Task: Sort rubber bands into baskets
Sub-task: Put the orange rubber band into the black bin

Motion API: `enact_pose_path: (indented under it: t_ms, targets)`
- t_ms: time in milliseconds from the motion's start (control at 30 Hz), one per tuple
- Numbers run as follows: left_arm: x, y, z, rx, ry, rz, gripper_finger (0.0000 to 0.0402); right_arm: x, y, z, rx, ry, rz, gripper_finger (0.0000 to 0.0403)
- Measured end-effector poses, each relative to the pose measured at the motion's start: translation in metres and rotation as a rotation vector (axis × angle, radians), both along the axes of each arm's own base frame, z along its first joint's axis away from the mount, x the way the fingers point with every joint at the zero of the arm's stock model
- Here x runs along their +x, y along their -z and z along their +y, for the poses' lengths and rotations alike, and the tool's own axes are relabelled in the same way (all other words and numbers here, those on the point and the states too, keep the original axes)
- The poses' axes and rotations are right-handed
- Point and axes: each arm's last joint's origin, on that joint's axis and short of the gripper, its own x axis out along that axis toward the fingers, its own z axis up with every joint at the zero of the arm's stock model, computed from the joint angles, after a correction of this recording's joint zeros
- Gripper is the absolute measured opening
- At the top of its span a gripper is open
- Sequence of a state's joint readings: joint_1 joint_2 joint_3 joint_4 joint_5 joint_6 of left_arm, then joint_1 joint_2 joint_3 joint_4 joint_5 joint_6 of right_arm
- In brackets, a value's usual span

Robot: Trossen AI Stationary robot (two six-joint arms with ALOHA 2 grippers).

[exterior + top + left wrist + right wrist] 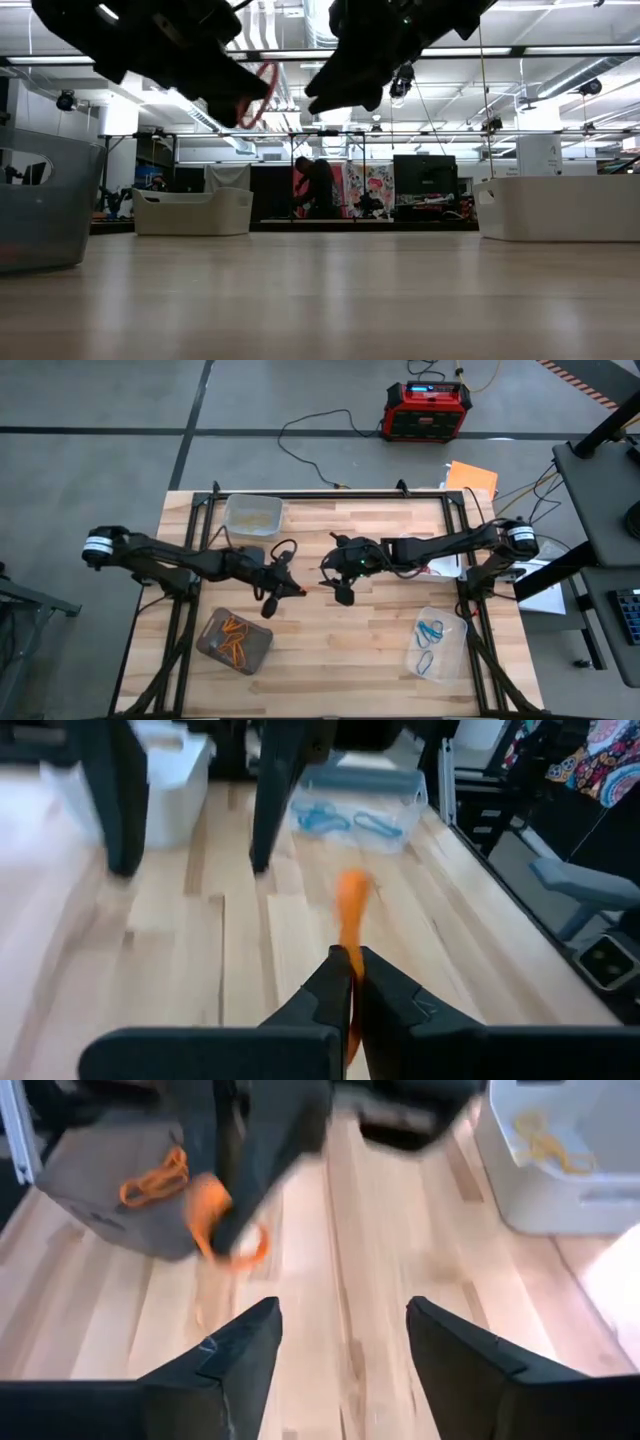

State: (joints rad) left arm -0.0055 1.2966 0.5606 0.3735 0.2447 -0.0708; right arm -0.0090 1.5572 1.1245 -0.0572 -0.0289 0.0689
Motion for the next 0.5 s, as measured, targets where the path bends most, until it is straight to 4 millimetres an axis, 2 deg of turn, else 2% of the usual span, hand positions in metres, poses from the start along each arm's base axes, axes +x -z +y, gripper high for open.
enact_pose_path:
  t_ms: [100,267,367,500]
  targets:
    - [-0.011,-0.004,0.000,-0.062,-0.027,0.093,0.0000,-0.008,-0.003,0.000,0.001,0.004,0.047,0.0219]
    - [-0.027,-0.017,-0.004,-0.165,-0.099,0.349,0.0000,-0.026,-0.012,0.000,0.016,0.014,0.136,0.0221]
    - [-0.033,-0.031,-0.012,-0.140,-0.137,0.505,0.0000,-0.036,-0.017,0.000,0.016,0.014,0.176,0.0221]
    - [-0.040,-0.050,-0.030,-0.093,-0.095,0.691,0.0000,-0.043,-0.020,0.000,0.022,0.020,0.196,0.0222]
